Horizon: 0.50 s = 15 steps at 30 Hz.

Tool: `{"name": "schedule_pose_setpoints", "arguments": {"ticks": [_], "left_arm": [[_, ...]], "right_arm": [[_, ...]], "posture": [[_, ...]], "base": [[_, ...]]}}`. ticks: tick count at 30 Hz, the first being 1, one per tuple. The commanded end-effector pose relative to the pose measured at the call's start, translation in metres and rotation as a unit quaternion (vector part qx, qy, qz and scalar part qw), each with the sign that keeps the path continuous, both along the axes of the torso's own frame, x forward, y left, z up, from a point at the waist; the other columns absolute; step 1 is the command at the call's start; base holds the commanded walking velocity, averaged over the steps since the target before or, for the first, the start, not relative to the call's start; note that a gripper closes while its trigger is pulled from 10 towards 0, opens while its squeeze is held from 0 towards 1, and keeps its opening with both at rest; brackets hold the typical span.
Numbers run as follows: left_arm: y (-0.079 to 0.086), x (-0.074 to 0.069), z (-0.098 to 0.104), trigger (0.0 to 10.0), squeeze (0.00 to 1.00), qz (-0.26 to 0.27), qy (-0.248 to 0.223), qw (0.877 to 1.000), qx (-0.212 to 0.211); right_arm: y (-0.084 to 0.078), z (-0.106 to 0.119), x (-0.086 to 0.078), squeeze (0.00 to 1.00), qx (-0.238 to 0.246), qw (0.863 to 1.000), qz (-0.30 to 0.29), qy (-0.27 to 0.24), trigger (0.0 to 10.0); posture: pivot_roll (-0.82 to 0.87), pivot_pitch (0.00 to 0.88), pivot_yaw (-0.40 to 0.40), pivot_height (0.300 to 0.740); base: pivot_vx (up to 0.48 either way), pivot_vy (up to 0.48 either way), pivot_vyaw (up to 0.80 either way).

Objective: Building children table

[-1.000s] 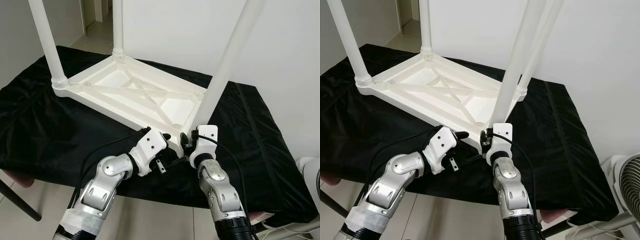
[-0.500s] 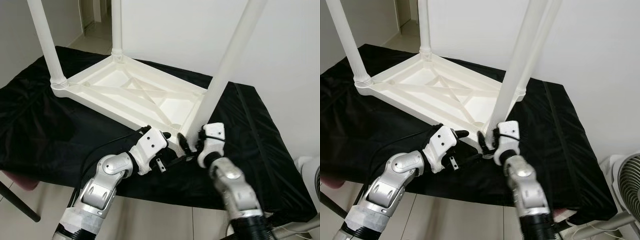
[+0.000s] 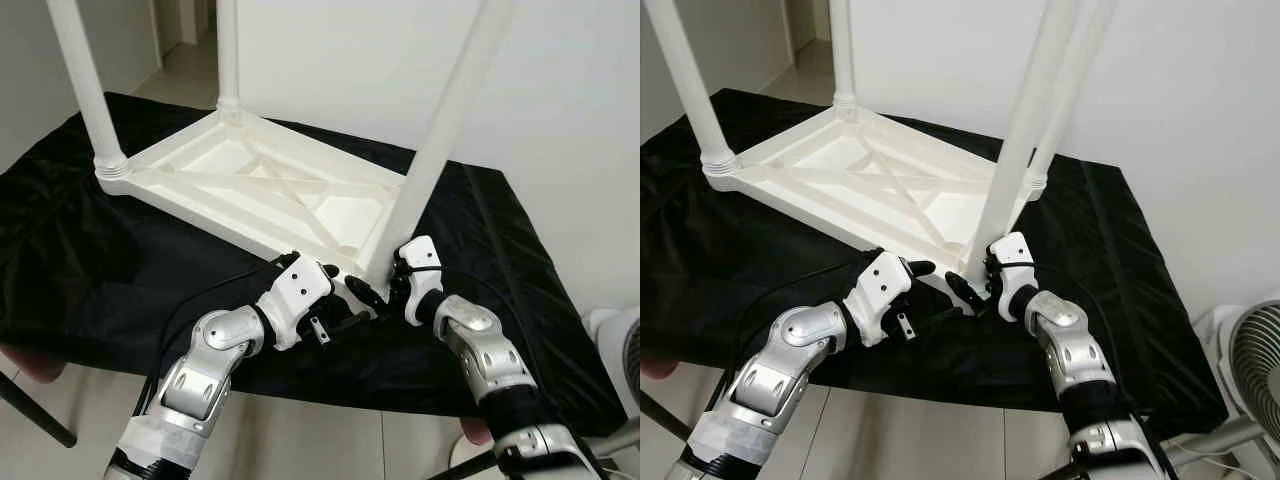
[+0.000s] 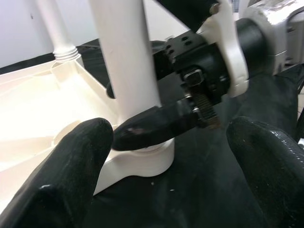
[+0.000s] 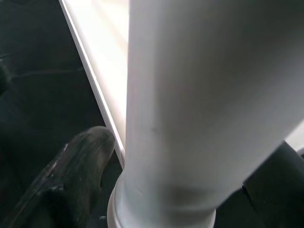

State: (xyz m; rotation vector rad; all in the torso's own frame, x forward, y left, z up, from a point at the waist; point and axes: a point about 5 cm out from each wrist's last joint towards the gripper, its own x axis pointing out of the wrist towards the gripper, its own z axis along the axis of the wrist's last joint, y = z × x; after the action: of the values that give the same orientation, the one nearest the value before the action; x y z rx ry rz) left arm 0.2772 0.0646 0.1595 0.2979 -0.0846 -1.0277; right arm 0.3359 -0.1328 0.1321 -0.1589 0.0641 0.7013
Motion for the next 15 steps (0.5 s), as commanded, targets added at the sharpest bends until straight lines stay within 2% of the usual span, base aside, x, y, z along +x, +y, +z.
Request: {"name": "schedule_pose_setpoints", "arguments": {"ticks": [1,2,3,9,15], "left_arm": [[-0.0012,0.0003,0.0025,10.0,0.0,0.019,-0.009,1.0,-0.007],[-0.0012,0.0003,0.0025,10.0,0.0,0.019,-0.009,1.0,-0.007],[-0.001,0.0004,0.0027,10.0,0.0,0.02,-0.009,1.0,-0.007],[-0.0003,0.0001,0.003,10.0,0.0,0.022,-0.008,1.0,-0.009],[-0.0011,-0.001,0.0021,10.0,0.0,0.021,-0.006,1.0,-0.009]], "right_arm": [[0.0095,0.0045,0.005,0.0,0.002,1.0,0.024,-0.01,4.5],[0.0095,0.0045,0.005,0.0,0.002,1.0,0.024,-0.01,4.5],[0.0105,0.0043,0.0056,0.0,0.004,1.0,0.029,-0.011,0.0],[0.0107,0.0003,0.0052,0.0,0.007,0.999,0.035,-0.009,0.0],[0.0041,-0.0048,0.0016,0.0,0.017,0.999,0.033,-0.008,0.0]], "posture": [[0.04,0.0,-0.137,0.74],[0.04,0.0,-0.137,0.74],[0.05,0.0,-0.139,0.74],[0.05,0.0,-0.144,0.74],[0.04,0.0,-0.14,0.74]], "base": [[0.0,0.0,0.0],[0.0,0.0,0.0],[0.0,0.0,0.0],[0.0,0.0,0.0],[0.0,0.0,0.0]]}}
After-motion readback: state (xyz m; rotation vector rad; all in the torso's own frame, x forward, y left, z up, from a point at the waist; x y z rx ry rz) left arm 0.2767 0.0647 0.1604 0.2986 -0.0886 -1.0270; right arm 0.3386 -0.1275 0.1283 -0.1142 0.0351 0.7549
